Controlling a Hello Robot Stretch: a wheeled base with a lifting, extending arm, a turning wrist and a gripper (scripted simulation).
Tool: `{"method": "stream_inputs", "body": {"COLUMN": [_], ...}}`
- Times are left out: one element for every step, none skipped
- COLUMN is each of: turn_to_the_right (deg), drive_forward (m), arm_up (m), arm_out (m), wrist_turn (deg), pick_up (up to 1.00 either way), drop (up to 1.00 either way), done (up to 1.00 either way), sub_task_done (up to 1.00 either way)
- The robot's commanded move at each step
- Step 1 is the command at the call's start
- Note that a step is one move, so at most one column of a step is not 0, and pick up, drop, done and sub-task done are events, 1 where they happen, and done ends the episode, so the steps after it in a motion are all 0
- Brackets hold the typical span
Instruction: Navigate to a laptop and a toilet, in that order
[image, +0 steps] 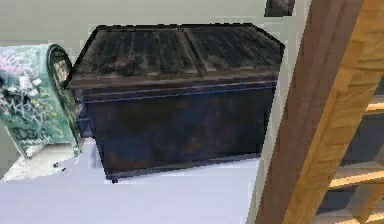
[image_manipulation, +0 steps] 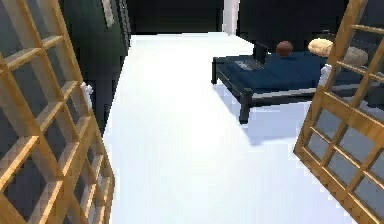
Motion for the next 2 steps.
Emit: {"method": "stream_inputs", "body": {"turn_to_the_right": [0.0,21.0], "drive_forward": [0.5,0.0], "arm_up": [0.0,0.0], "arm_out": [0.0,0.0], "wrist_turn": [0.0,0.0], "pick_up": [0.0,0.0], "drop": [0.0,0.0], "done": [0.0,0.0], "sub_task_done": [0.0,0.0]}}
